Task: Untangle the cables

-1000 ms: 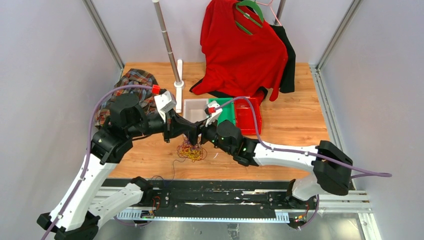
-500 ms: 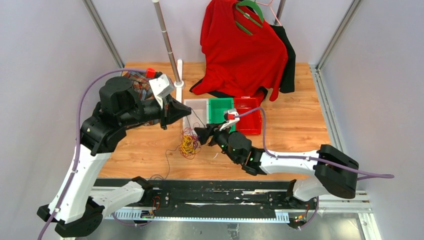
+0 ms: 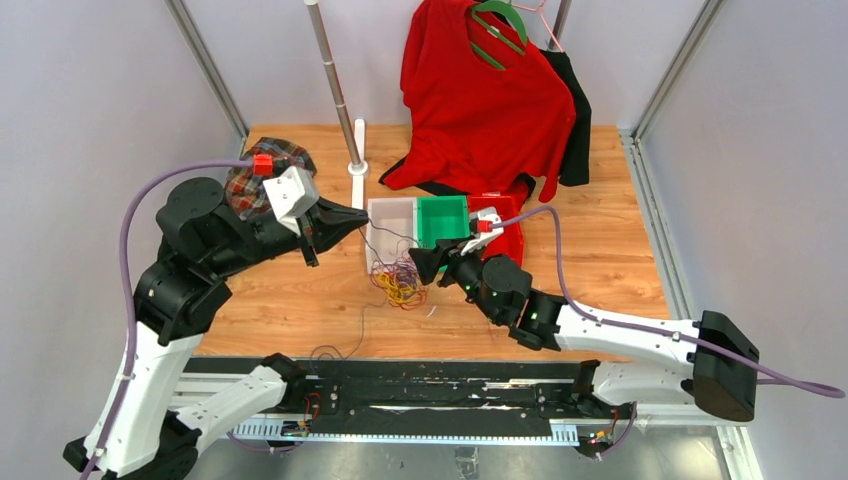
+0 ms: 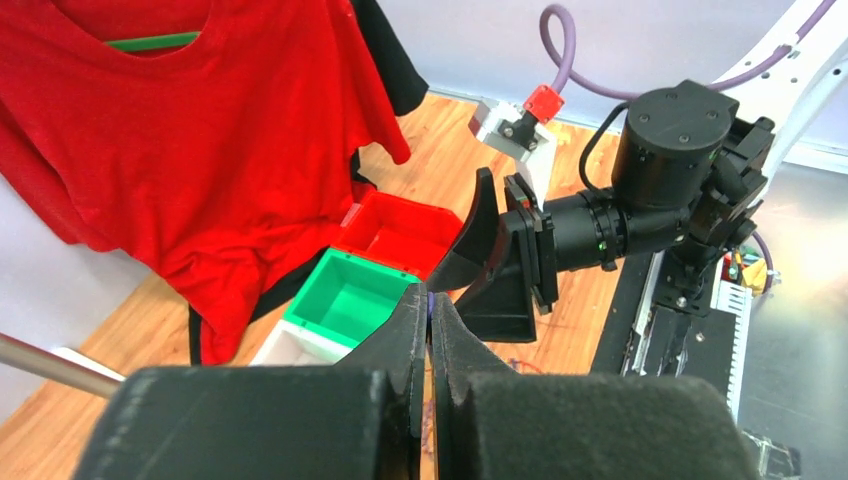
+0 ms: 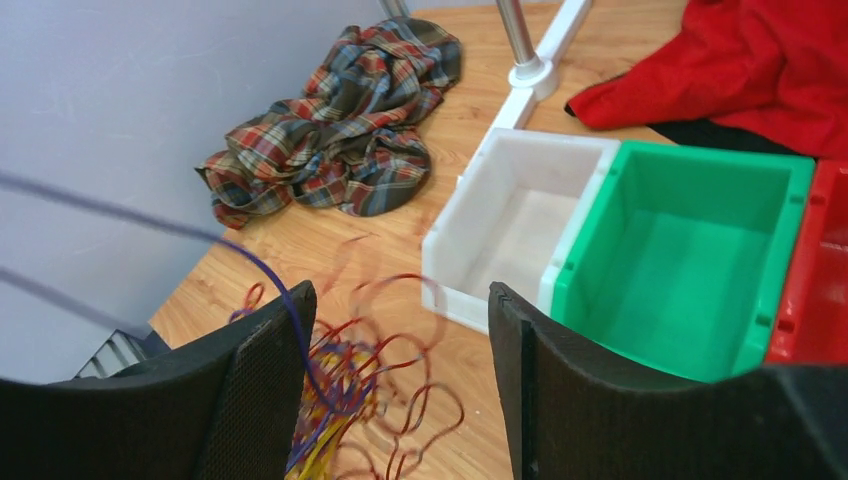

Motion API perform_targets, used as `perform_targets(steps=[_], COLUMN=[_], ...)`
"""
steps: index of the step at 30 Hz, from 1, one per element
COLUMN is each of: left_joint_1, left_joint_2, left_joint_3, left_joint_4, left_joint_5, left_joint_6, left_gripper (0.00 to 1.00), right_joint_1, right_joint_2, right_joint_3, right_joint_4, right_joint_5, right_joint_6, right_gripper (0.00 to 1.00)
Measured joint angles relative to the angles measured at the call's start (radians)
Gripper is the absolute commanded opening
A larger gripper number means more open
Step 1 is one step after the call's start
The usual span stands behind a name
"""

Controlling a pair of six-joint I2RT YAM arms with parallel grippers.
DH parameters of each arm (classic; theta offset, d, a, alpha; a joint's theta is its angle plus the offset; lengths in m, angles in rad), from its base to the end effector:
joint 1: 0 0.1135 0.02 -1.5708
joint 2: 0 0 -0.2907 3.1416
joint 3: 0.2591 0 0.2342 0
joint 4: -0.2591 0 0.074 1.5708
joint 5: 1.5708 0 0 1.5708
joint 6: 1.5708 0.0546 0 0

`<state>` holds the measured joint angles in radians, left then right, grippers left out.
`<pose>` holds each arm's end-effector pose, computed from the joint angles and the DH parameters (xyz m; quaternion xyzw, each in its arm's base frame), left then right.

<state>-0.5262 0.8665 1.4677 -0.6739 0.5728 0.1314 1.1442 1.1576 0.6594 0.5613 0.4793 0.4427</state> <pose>0.0751 -0.0779 0.5039 0.4089 0.6028 -0.3310 0.5999 0.1276 0.2199 0.3320 -0.0659 0.6839 0.3909 0.6125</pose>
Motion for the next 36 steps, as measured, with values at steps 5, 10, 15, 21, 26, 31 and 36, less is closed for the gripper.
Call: perform_targets(steps=[5,10,15,21,26,31,36], left_joint_1=[0.0,0.0,0.0,0.0,0.0,0.0,0.0], left_joint_2=[0.003,0.007,0.008,0.008,0.009,0.018,0.043], left_joint_3=[-0.008,-0.008,-0.011,-0.017,-0.017,-0.013,0.034], left_joint_4=[0.014,0.019,0.022,0.023,0.023,0.022,0.02], left_joint_5=[0.002,0.004,0.01,0.011,0.017,0.032,0.038], left_joint_6=[0.008,0.011,0.011,0.011,0.008,-0.008,-0.016], left_gripper=[0.0,0.0,0.0,0.0,0.0,0.01,0.0], right_joint_1=[0.0,0.011,0.053,0.067,0.066,0.066,0.058], right_joint_2=[-0.002,0.024,0.104,0.159,0.237,0.283,0.33], right_joint_3=[0.071,0.106,0.199,0.256,0.324,0.327,0.324], right_joint_4=[-0.069,-0.082,-0.089,-0.068,-0.087,-0.12,-0.127], right_joint_5=[-0.068,-0.127,-0.176,-0.274,-0.355,-0.357,-0.32], right_joint_6=[-0.019,-0.029,-0.056,-0.061,-0.034,-0.016,0.002], right_gripper=[0.69,0.71,0.63,0.48,0.51,0.5,0.57])
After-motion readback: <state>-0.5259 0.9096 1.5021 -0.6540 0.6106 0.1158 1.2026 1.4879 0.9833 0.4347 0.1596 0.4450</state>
